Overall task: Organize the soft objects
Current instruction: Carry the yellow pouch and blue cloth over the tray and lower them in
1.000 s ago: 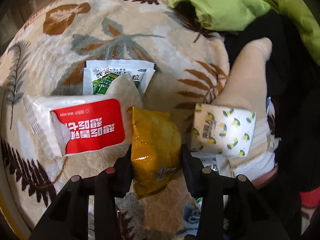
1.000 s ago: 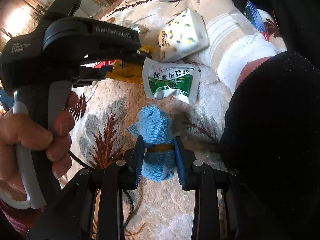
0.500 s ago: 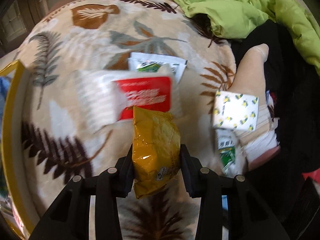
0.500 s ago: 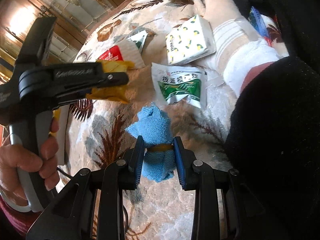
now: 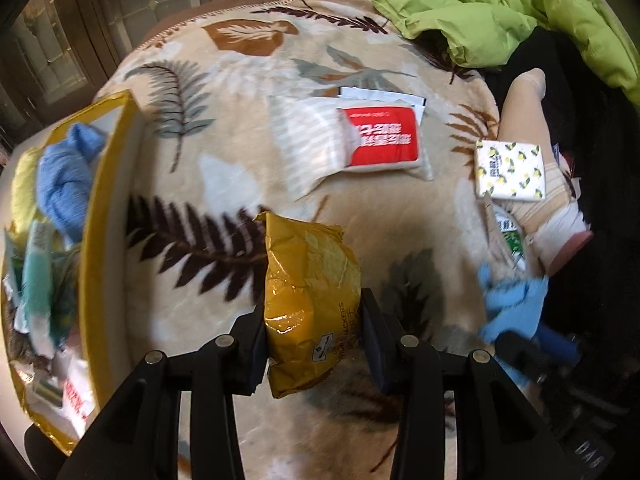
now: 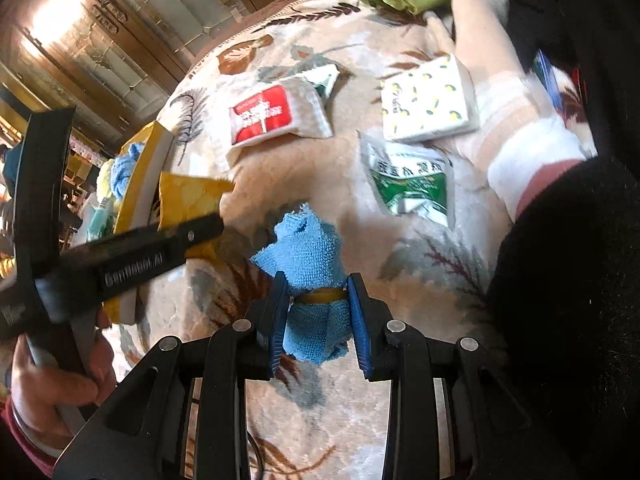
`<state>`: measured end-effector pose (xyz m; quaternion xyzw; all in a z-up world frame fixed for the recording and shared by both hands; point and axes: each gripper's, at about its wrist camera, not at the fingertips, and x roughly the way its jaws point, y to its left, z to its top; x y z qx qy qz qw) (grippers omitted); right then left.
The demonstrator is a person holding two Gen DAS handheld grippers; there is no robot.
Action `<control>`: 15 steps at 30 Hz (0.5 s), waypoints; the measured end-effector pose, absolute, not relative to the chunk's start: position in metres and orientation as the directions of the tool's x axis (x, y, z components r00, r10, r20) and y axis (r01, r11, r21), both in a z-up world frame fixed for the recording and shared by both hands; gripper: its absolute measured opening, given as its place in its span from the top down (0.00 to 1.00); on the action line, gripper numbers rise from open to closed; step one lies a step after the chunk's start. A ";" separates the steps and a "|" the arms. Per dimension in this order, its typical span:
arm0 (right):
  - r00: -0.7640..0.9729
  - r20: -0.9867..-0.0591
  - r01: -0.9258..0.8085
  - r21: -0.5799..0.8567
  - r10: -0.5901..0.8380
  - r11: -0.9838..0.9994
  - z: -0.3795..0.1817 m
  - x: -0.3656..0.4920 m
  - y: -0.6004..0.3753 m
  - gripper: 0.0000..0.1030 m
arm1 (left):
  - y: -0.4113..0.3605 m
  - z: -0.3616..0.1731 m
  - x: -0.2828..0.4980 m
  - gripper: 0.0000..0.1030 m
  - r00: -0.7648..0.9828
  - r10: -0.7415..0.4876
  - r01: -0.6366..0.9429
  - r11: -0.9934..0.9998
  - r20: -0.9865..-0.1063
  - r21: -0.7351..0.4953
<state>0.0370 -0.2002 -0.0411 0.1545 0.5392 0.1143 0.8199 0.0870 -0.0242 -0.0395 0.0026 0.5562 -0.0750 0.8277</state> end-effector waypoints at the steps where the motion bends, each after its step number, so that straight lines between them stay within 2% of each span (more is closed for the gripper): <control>1: 0.396 -0.847 -0.023 0.376 0.354 0.926 -0.039 0.037 -0.197 0.73 | -0.021 -0.039 0.084 0.61 0.374 -0.118 0.126 0.989 -0.920 -0.075; 15: 0.439 -0.826 -0.149 0.322 0.354 0.935 0.000 0.051 -0.128 0.73 | 0.030 0.002 0.068 0.61 0.486 -0.066 0.051 0.998 -0.871 -0.047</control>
